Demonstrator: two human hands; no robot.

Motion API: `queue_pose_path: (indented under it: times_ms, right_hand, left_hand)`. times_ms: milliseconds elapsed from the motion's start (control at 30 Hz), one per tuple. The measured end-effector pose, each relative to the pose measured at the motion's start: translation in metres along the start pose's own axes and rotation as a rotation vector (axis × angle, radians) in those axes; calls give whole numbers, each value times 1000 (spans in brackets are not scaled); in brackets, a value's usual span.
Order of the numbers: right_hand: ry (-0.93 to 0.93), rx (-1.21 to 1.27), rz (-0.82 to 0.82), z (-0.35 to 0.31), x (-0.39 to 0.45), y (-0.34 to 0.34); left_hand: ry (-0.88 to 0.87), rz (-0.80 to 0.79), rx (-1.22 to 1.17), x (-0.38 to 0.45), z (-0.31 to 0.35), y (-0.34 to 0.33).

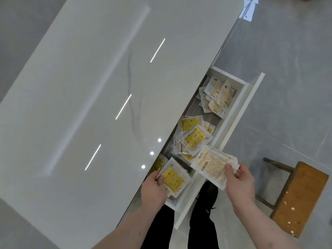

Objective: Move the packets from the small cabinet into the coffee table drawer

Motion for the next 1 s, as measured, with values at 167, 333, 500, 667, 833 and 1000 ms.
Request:
queue_pose_path:
  times_ms: [167, 333, 500, 667, 833, 1000]
  right_hand:
    - [33, -21, 4, -4, 0, 9]
    - [1, -20, -27, -3, -5, 7]
    - [1, 22, 1, -17, -7, -5]
    - [-57, 52, 47, -27, 7, -26]
    - [-129, 53, 84, -34, 23, -52]
    - [-185, 81, 98, -40, 33, -70]
  left_hand:
    - [19, 28, 202, 5, -9, 2]
    - [64, -135, 684, 5, -5, 2]
    - [-157, -204, 523, -17, 43, 12]
    - [-697, 18, 379, 1, 149, 58]
    - [-584, -23, 753, 75, 162, 69]
    - [-492, -129, 899, 92, 135, 50]
Point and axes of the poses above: each hand's wrist, its own x-axis towards the middle knuckle, its own y-axis out of the back of the hand, z = x × y, the point moved 6 cm from there along x, towards the middle knuckle, and after that the axes turned 10 degrees about -x, right-handed, at the moved point
